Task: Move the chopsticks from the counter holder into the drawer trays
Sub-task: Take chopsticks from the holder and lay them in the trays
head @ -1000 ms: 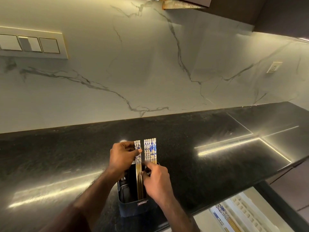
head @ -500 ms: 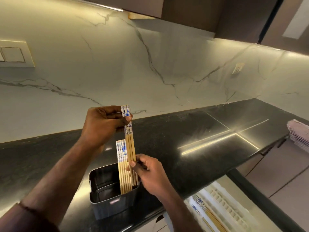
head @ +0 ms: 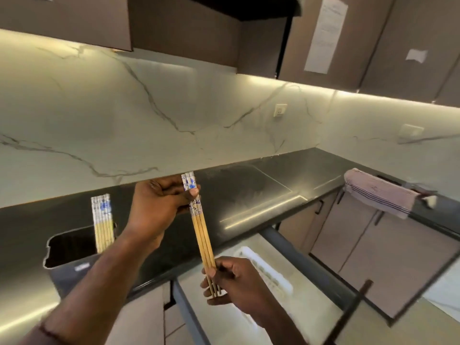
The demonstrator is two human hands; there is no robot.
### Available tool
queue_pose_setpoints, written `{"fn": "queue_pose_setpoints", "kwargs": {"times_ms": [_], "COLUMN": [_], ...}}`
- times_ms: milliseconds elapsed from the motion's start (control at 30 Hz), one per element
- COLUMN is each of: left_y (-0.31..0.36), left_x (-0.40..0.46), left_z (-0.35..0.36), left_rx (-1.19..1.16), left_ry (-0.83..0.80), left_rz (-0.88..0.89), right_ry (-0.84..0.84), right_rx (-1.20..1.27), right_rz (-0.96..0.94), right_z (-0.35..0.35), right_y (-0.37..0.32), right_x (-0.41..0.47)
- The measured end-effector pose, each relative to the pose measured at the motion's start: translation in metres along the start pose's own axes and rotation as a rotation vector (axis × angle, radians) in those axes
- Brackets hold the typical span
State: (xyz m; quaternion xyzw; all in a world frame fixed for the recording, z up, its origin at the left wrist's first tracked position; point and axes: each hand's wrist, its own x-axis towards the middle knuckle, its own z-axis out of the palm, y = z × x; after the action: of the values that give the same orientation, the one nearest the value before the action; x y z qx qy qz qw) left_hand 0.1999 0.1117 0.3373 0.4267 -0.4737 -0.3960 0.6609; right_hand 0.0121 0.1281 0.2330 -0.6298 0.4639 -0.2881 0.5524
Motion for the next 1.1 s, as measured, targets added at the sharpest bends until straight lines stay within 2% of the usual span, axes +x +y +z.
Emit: {"fn": "queue_pose_setpoints", "kwargs": {"times_ms": [233, 500, 733, 1100], "left_y": [-0.027, -0.071, -0.122, -0.181], "left_x": [-0.058, -0.073, -0.043, 0.048], "left_z": [0.099, 0.172, 0.219, 0.277], "left_rx": [-0.059, 0.024, 0.011, 0.065], "left_ry": [-0.065, -0.102, -0.054, -0.027], "left_rz": [-0.104, -0.162, -0.228, -0.358], "right_ry": [0.084, 0.184, 0.178, 0.096], "right_rx": [0.05, 0.058, 0.055, 0.065], "right_rz": [0.078, 0.149, 0.219, 0.284], "right_z": [-0.076, -0.133, -0.189, -0.28], "right_y": [0.038, 0.08, 0.11, 0.126], "right_x": [-0.091, -0.122, -0.093, 0.006]}}
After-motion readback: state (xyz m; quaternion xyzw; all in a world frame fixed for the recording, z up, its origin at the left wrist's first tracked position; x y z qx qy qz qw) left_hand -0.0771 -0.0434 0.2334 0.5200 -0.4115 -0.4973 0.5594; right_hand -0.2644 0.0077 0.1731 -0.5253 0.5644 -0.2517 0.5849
